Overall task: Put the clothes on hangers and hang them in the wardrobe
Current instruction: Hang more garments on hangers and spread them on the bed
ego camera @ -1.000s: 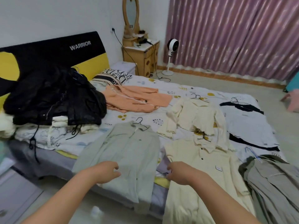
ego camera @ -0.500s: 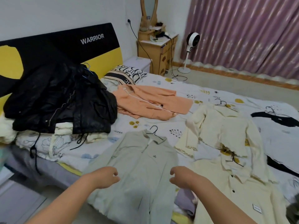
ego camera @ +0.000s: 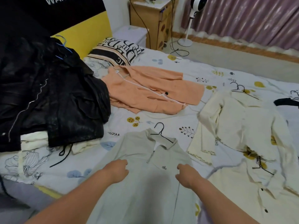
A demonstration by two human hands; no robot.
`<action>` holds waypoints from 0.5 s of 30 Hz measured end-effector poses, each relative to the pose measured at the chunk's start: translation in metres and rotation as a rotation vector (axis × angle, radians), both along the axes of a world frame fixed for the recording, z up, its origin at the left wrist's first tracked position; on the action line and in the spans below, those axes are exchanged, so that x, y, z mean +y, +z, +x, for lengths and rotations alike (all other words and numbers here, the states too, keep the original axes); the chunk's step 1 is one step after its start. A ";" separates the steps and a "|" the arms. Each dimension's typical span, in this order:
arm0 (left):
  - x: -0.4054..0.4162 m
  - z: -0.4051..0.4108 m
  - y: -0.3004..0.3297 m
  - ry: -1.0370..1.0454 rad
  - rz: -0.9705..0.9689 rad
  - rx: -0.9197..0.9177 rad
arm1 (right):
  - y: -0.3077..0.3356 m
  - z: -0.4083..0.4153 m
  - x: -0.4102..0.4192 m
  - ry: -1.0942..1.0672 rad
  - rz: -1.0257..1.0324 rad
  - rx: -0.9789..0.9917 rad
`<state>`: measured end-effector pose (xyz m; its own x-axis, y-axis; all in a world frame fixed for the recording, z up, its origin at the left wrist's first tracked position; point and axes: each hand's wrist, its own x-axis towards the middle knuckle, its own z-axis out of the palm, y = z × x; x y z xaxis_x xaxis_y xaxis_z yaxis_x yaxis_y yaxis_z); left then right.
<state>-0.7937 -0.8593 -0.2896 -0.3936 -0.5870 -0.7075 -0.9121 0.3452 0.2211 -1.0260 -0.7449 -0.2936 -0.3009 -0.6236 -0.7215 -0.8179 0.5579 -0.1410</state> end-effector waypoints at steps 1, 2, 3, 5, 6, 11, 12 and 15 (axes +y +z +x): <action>-0.016 -0.002 -0.011 -0.025 -0.005 -0.001 | -0.009 0.001 -0.011 -0.031 0.002 0.010; -0.031 -0.004 -0.022 -0.056 -0.013 -0.003 | -0.019 0.003 -0.023 -0.067 0.002 0.018; -0.044 -0.004 -0.033 -0.089 -0.021 -0.009 | -0.028 0.006 -0.033 -0.103 -0.003 0.026; -0.068 -0.007 -0.055 -0.161 -0.034 -0.035 | -0.047 0.011 -0.054 -0.176 -0.022 0.047; -0.080 -0.009 -0.066 -0.204 -0.046 -0.052 | -0.057 0.012 -0.063 -0.215 -0.033 0.063; -0.130 -0.028 -0.115 -0.314 -0.099 -0.095 | -0.107 0.015 -0.097 -0.377 -0.088 0.153; -0.137 -0.034 -0.125 -0.320 -0.116 -0.095 | -0.115 0.014 -0.101 -0.409 -0.104 0.166; -0.156 -0.056 -0.155 -0.340 -0.200 -0.061 | -0.138 0.005 -0.114 -0.407 -0.122 0.209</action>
